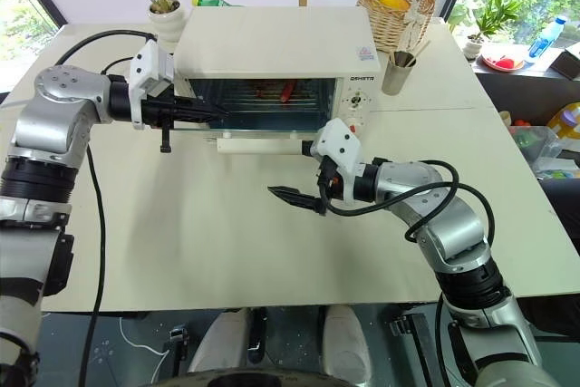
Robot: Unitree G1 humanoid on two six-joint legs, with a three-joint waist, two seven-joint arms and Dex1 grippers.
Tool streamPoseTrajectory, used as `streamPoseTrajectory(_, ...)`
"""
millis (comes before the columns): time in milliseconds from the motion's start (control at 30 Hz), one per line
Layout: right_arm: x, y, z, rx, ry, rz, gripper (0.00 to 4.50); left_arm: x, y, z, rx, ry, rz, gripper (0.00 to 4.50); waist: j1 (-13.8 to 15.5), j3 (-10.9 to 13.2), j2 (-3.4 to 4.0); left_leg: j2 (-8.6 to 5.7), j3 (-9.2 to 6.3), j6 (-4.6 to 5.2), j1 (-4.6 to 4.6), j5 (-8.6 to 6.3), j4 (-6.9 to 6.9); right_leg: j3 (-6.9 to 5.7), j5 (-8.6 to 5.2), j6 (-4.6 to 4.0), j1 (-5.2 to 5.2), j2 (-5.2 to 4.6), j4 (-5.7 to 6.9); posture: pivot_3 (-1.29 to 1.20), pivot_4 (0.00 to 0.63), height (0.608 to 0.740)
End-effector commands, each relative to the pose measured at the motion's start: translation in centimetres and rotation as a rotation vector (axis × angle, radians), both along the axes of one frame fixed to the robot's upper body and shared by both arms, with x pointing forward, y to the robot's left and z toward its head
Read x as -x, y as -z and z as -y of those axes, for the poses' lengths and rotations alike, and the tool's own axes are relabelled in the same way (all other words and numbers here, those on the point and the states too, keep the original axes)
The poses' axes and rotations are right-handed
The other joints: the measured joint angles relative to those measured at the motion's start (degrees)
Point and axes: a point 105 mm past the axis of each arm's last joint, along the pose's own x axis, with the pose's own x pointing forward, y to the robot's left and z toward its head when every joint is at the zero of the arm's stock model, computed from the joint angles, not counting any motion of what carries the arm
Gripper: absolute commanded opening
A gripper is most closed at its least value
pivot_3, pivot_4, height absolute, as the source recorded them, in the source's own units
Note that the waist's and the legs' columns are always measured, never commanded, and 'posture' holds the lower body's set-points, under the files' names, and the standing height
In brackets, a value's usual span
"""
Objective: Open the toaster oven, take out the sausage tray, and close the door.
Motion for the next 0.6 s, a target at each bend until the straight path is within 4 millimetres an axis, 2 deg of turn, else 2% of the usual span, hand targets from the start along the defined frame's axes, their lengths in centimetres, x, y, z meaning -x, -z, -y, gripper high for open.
streamPoseTrajectory(33, 0.5, -1.7, 0.1, -0.007, -0.004, 0.080, 4.50, 0.4, -0.4, -0.2, -0.014, 0.018, 0.024, 0.05, 0.0, 0.0, 0.00, 0.00, 0.00, 0.00, 0.00, 0.00, 0.00, 0.00, 0.00, 0.00, 0.00, 0.00, 0.00, 0.00, 0.150, 0.740)
streamPoseTrajectory(167, 0.8, -1.7, 1.8, 0.020, 0.046, 0.076, 4.50, 0.4, -0.2, -0.2, -0.013, 0.021, 0.018, 0.05, 0.2, 0.0, 0.00, 0.00, 0.00, 0.00, 0.00, 0.00, 0.01, 0.00, 0.00, 0.00, 0.01, 0.00, 0.00, 0.00, 0.150, 0.740)
streamPoseTrajectory(367, 2.7, -1.2, 4.8, 0.083, 0.115, 0.043, 4.50, 0.5, 0.1, 0.4, -0.002, 0.036, 0.005, 0.05, 0.7, 0.0, -0.02, -0.02, -0.01, 0.00, -0.01, 0.00, 0.05, 0.00, 0.00, 0.01, 0.09, -0.03, -0.08, 0.00, 0.150, 0.740)
streamPoseTrajectory(500, 5.0, -1.6, 6.6, 0.122, 0.123, 0.013, 4.50, 0.9, 1.2, 0.7, -0.007, 0.051, -0.020, 0.05, 1.0, 0.0, -0.02, 0.00, -0.03, 0.01, 0.01, -0.01, 0.04, 0.00, 0.00, 0.00, 0.11, -0.01, -0.08, 0.00, 0.150, 0.740)
streamPoseTrajectory(600, 5.8, -2.6, 7.5, 0.128, 0.131, 0.014, 4.50, 1.4, 2.4, 0.8, -0.012, 0.055, -0.049, 0.05, 0.9, 0.0, -0.03, 0.02, -0.01, 0.02, 0.04, -0.01, 0.05, 0.00, 0.00, 0.00, 0.13, -0.01, -0.09, 0.00, 0.150, 0.740)
